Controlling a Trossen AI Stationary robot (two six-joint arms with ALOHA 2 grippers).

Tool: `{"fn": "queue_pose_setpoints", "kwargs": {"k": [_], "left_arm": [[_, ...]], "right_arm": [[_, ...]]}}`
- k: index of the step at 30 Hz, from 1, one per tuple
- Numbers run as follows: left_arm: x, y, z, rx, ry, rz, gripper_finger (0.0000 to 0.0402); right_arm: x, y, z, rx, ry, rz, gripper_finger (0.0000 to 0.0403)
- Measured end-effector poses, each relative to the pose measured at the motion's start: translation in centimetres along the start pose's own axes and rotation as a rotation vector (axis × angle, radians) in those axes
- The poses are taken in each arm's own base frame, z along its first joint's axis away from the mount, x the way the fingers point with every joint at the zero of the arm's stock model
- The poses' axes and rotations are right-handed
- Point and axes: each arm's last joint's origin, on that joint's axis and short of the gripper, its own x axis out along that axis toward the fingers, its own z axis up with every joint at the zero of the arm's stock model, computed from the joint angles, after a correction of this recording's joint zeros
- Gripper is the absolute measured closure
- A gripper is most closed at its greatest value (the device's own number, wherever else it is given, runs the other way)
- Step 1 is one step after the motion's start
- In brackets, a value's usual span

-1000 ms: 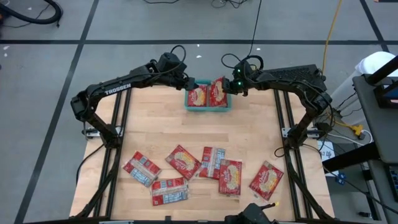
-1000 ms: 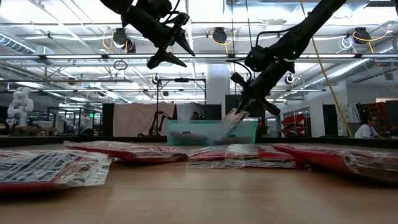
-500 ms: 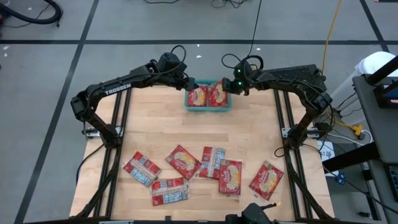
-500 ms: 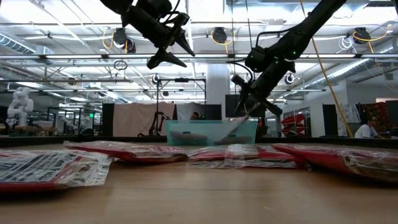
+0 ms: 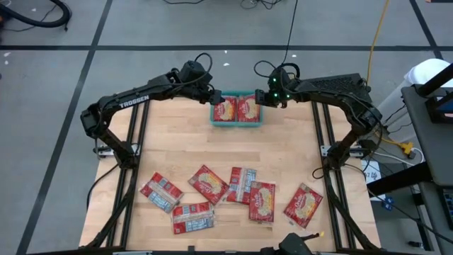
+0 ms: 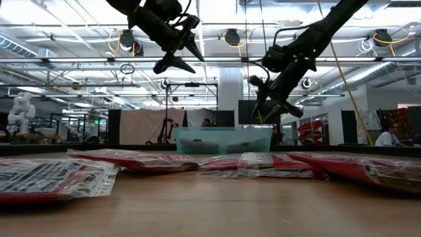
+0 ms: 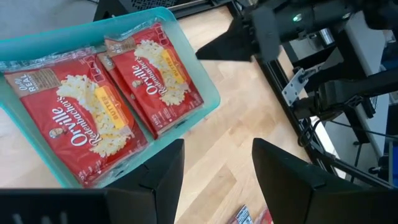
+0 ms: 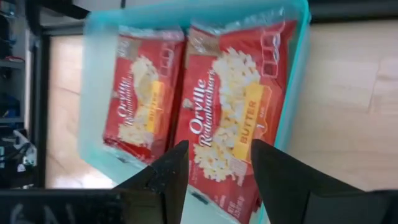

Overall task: Sort popcorn bags into baskets
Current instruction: Put the red popcorn bag into the blue bin

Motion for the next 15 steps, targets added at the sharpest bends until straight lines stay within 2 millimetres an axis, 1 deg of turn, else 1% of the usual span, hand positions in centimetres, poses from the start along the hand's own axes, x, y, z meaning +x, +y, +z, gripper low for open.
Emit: {"fn": "queue_pose_setpoints", "kwargs": {"k": [7,11,15], "left_arm": [[0.0,0.0,0.0,0.002,0.000,0.000,0.0211],[0.1,-0.2,-0.2,0.010,0.006,-0.003,0.0211],[0.3,-0.5,-1.0,0.015,0.058,0.016,0.0211]], "right_arm": [[-2.9,0.8,0.4,-0.055,-0.070,0.054,0.0238],[-5.3,1.4,0.4,-0.120,-0.106,0.115,0.0238],[-7.3,1.8,-0.1,-0.183,-0.094,0.156,0.0238]]}}
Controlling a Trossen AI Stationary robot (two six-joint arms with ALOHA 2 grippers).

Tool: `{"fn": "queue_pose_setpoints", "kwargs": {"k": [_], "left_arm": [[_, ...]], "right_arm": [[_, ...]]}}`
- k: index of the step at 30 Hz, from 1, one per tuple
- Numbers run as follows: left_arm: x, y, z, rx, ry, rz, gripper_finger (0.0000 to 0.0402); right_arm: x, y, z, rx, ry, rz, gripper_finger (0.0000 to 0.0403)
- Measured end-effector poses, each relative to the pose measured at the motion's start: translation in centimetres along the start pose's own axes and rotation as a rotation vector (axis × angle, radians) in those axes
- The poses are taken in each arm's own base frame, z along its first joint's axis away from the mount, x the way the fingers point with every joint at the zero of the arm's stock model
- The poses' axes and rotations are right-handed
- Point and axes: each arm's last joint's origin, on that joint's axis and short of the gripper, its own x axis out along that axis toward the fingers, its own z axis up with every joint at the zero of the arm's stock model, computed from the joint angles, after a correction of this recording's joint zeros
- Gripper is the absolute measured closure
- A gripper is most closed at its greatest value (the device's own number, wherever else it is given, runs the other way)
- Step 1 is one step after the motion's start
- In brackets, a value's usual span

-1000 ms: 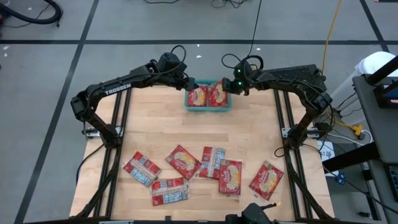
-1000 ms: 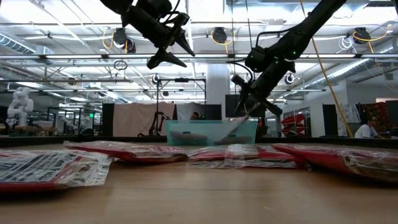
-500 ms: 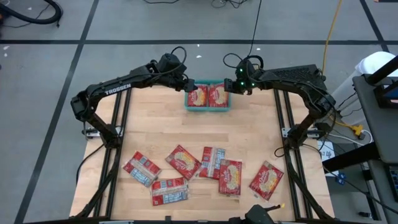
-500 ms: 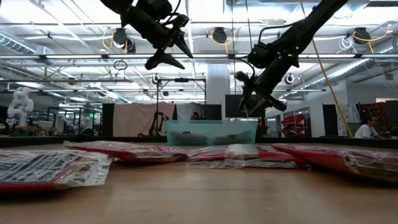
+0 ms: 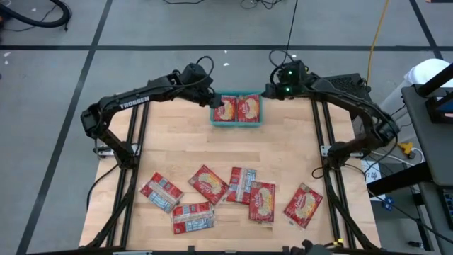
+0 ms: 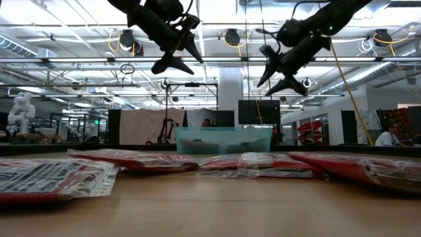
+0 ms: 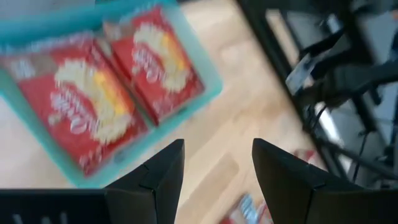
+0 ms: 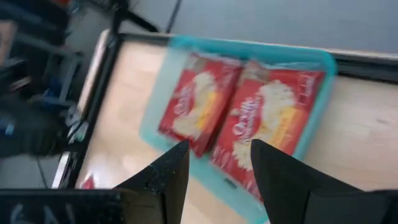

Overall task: Sort popcorn bags into baskets
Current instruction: Put the red popcorn bag into the blue bin

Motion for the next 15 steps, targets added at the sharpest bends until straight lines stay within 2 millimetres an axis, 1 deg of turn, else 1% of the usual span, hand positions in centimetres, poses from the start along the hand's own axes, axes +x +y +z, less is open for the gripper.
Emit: {"fn": "queue_pose_setpoints", "kwargs": {"k": [4,7,12,15], "left_arm": [[0.3,-0.3,-1.6,0.020,0.112,0.048,0.0211],[0.5,-1.0,-3.4,0.034,0.207,0.107,0.0211],[0.8,-3.1,-7.2,0.048,0.350,0.194,0.0211],[0.9,-4.7,-9.6,0.052,0.401,0.244,0.0211]], "right_arm": [[-1.9,0.9,-0.6,-0.133,0.038,0.089,0.0238],[-2.9,1.2,-1.2,-0.205,0.073,0.120,0.0238],[-4.6,1.4,-2.1,-0.274,0.111,0.125,0.0238],[-5.6,1.6,-2.6,-0.297,0.118,0.129,0.0238]]}}
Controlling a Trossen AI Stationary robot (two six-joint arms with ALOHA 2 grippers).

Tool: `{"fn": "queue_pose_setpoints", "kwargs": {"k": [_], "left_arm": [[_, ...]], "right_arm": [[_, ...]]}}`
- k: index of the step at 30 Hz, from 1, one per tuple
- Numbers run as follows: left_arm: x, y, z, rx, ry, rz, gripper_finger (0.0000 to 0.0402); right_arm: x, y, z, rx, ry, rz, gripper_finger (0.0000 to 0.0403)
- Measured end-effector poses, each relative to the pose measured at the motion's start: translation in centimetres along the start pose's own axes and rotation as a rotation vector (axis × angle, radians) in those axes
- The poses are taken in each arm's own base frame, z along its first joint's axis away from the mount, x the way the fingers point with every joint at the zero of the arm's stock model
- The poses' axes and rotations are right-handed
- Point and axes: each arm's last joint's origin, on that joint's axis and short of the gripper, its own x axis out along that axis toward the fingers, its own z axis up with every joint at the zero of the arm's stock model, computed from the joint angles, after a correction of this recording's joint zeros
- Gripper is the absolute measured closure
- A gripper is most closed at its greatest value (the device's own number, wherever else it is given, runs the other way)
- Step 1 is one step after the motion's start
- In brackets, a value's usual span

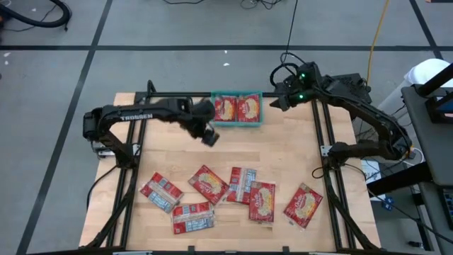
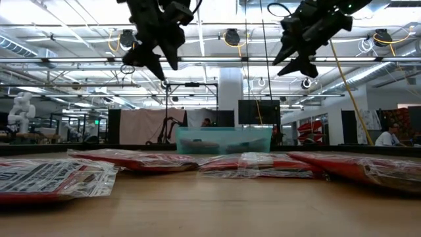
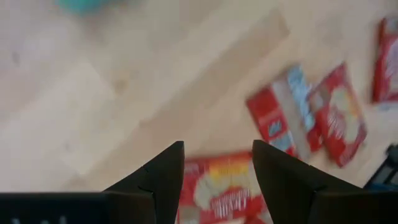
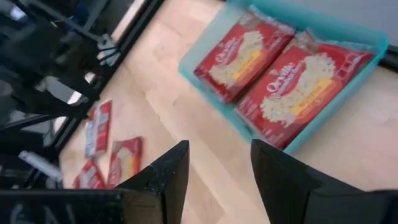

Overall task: Sort popcorn bags into baskets
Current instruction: Put the red popcorn bag into the blue bin

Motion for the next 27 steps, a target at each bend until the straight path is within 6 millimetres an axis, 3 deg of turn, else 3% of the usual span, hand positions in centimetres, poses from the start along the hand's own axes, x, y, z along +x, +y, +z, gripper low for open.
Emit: {"fn": "queue_pose_setpoints", "kwargs": {"k": [5,15,19,27], "left_arm": [[2.0,-1.8,-3.5,-0.103,0.091,0.034,0.0211],[6.7,-3.2,-11.2,-0.247,0.220,0.086,0.0210],[7.5,-3.2,-13.2,-0.294,0.242,0.111,0.0196],[8.8,-1.9,-14.9,-0.236,0.260,0.177,0.0118]], "right_arm": [[-1.3,0.8,-0.6,-0.053,0.003,0.048,0.0238],[-2.8,1.7,-1.3,-0.134,-0.011,0.107,0.0238],[-3.1,1.9,-1.7,-0.156,0.008,0.129,0.0238],[-3.0,2.4,-2.1,-0.204,0.034,0.141,0.0238]]}}
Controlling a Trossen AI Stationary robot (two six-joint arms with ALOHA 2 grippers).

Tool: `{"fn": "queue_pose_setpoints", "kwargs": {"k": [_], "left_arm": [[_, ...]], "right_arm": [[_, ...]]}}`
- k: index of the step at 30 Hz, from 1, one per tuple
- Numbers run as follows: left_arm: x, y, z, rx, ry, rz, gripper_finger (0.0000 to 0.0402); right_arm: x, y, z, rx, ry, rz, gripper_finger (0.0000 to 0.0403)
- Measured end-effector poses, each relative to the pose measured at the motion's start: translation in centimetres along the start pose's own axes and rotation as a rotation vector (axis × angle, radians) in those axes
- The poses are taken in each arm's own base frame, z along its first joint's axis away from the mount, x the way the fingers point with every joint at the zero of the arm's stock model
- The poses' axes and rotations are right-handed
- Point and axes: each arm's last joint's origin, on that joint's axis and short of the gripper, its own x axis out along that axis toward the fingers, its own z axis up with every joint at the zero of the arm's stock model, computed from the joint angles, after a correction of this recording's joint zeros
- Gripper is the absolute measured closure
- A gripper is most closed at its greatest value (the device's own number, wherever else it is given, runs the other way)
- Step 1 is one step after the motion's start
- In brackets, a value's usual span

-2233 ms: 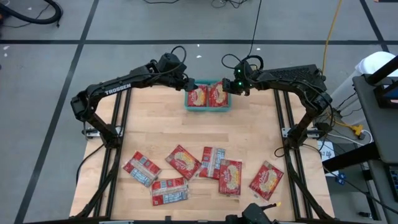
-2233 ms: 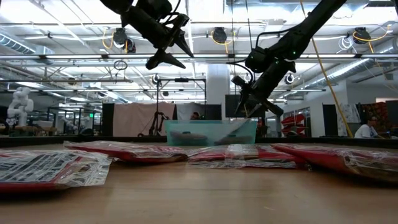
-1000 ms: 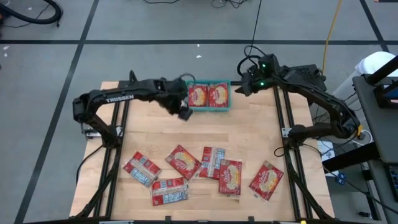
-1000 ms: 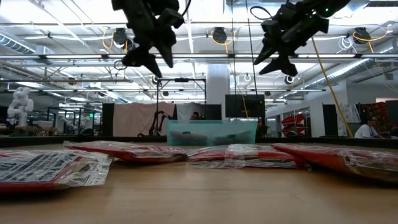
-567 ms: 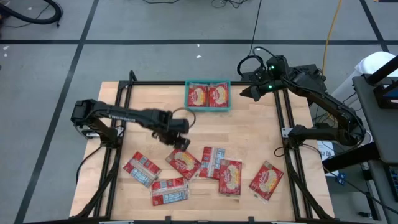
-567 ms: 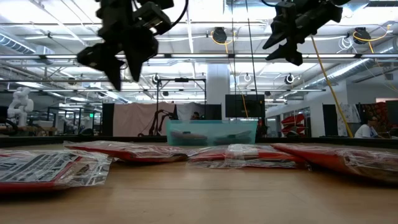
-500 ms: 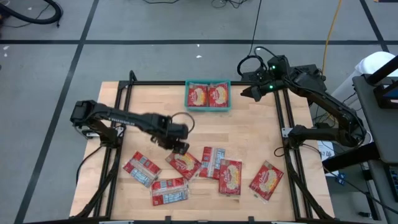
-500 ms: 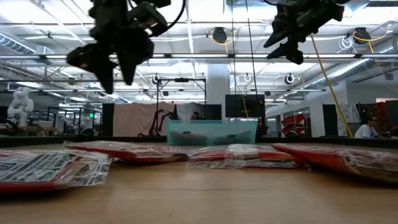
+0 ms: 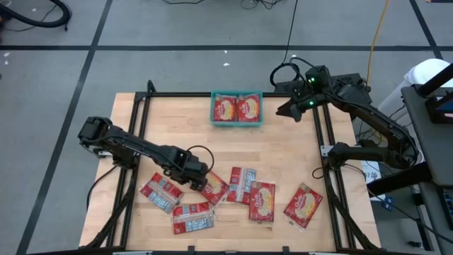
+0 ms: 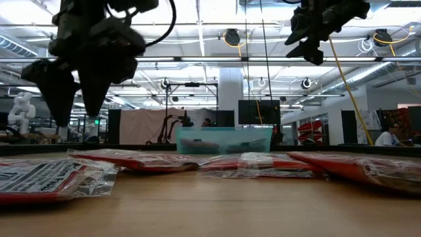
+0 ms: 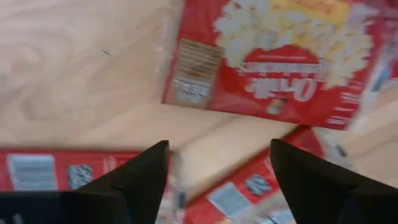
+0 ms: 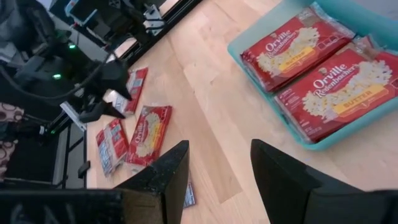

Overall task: Sort popcorn bags into baskets
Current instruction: Put the red popcorn bag into the blue bin

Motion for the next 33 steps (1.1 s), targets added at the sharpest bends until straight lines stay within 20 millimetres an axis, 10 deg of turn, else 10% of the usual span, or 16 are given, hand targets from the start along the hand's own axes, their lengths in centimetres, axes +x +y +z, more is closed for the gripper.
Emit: {"fn": "queue_pose_setpoints", "kwargs": {"k": [16,25,33], "left_arm": [[4.7,3.4,1.4,0.179,-0.075,-0.090,0.0208],[4.6,3.2,3.2,0.416,-0.163,-0.132,0.0386],[1.9,2.8,5.1,0.527,-0.282,-0.197,0.0398]], "right_arm": [[0.6,0.9,-0.4,-0.003,0.045,0.032,0.0238],[0.8,1.0,-0.2,0.034,0.033,0.026,0.0238],[1.3,1.6,-0.3,0.144,0.037,-0.001,0.0238]]}}
